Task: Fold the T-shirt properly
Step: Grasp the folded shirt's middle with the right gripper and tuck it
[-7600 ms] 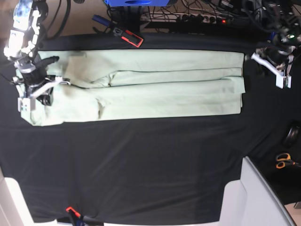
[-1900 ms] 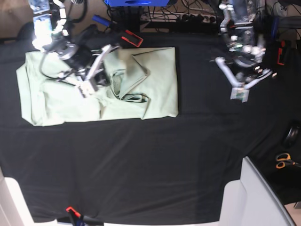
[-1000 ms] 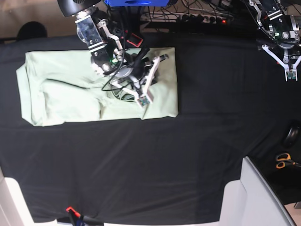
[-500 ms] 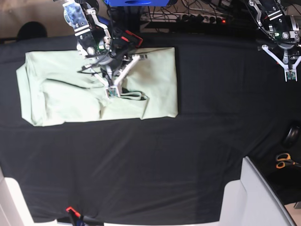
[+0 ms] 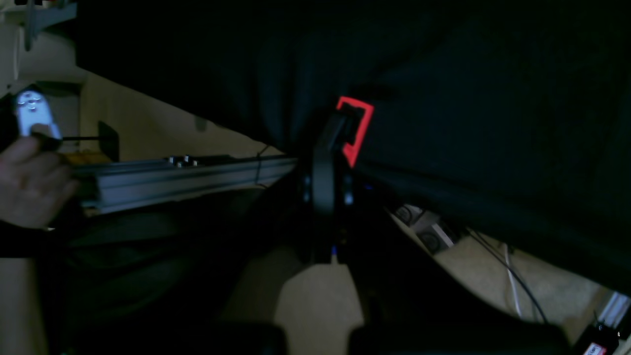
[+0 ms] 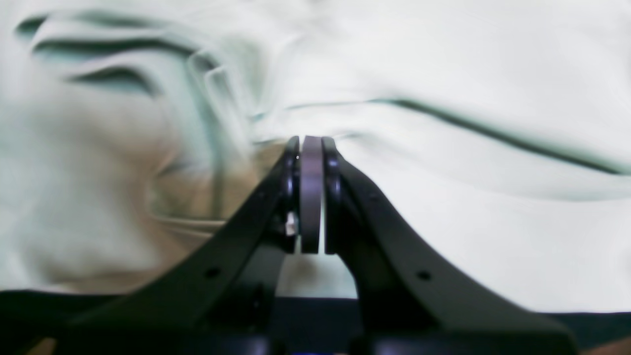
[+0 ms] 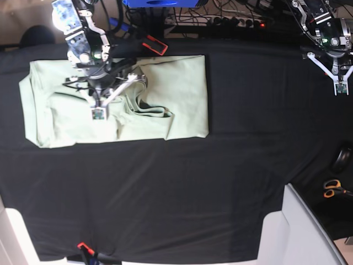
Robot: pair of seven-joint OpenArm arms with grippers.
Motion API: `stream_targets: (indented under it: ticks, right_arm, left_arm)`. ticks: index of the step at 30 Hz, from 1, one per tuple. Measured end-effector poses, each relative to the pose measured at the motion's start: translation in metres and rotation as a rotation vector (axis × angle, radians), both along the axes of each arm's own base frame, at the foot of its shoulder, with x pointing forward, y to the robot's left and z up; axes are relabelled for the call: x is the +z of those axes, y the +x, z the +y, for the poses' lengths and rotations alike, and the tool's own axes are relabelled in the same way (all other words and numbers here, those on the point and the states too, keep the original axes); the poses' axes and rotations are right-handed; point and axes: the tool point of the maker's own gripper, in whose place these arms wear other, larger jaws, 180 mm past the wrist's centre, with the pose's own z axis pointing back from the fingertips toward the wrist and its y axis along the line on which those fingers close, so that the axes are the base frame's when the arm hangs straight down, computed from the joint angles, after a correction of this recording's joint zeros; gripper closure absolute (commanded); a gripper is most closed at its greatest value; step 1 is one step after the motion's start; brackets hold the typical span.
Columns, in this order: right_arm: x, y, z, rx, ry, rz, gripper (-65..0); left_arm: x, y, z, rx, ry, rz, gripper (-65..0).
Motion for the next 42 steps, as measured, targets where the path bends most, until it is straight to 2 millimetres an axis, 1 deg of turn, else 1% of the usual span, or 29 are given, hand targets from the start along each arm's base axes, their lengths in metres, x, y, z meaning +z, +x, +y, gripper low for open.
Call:
stream_targets:
  ticks: [2,3,4,5,7,9,11,14,16,18,22,25,26,30,33,39,42]
  right_arm:
    - [0.007,0.000,-0.003,-0.009,-0.002,-0.015,0.0]
    - [0.011,-0.002,-0.002,-0.013,0.003,-0.013,0.0]
    - [0.014,-0.005,0.004,0.010,0.019,-0.003,0.0]
    - [0.020,-0.007,0.015,0.047,0.043,-0.007,0.0]
    - [0.031,-0.010,0.044,0.147,0.075,-0.027,0.0]
    - [0.037,-0.017,0.074,0.216,0.129,-0.020,0.0]
    - [0.040,-0.023,0.099,0.267,0.163,-0.008,0.0]
    - [0.032,-0.022,0.121,0.306,0.175,0.004,0.0]
    - [0.016,-0.021,0.125,0.303,0.161,0.038,0.0]
    - [0.000,-0.022,0.122,0.301,0.134,0.077,0.0]
    - [-0.015,-0.015,0.112,0.287,0.100,0.060,0.0]
    - [-0.027,-0.020,0.106,0.283,0.080,0.088,0.0]
    - [-0.030,-0.021,0.101,0.268,0.083,0.100,0.0]
    - [-0.032,-0.009,0.068,0.209,0.042,0.079,0.0]
    - [-0.034,-0.005,0.050,0.194,0.014,0.073,0.0]
    - [-0.035,-0.001,0.031,0.158,-0.001,0.073,0.0]
    - [-0.030,-0.007,0.031,0.152,0.000,0.069,0.0]
  left_arm:
    - [-0.008,-0.005,-0.001,0.008,-0.016,0.020,0.0]
    - [-0.010,-0.006,-0.001,0.010,-0.019,0.024,0.0]
    - [-0.011,-0.008,-0.001,0.013,-0.021,0.030,0.0]
    - [-0.012,-0.007,-0.001,0.013,-0.022,0.030,0.0]
    - [-0.011,-0.007,-0.001,0.012,-0.022,0.027,0.0]
    - [-0.012,-0.007,-0.001,0.012,-0.022,0.028,0.0]
    - [-0.011,-0.007,-0.001,0.012,-0.021,0.029,0.0]
    - [-0.011,-0.006,-0.001,0.011,-0.023,0.026,0.0]
    - [-0.011,-0.006,-0.001,0.012,-0.023,0.025,0.0]
    - [-0.011,-0.007,-0.001,0.011,-0.021,0.028,0.0]
    - [-0.011,-0.007,-0.001,0.012,-0.021,0.027,0.0]
    - [-0.011,-0.007,-0.001,0.011,-0.020,0.028,0.0]
    - [-0.011,-0.007,-0.001,0.012,-0.021,0.028,0.0]
    - [-0.011,-0.007,0.000,0.011,-0.019,0.029,0.0]
    - [-0.011,-0.007,-0.001,0.011,-0.019,0.029,0.0]
    - [-0.011,-0.007,0.000,0.011,-0.018,0.029,0.0]
    - [-0.011,-0.007,-0.001,0.011,-0.020,0.028,0.0]
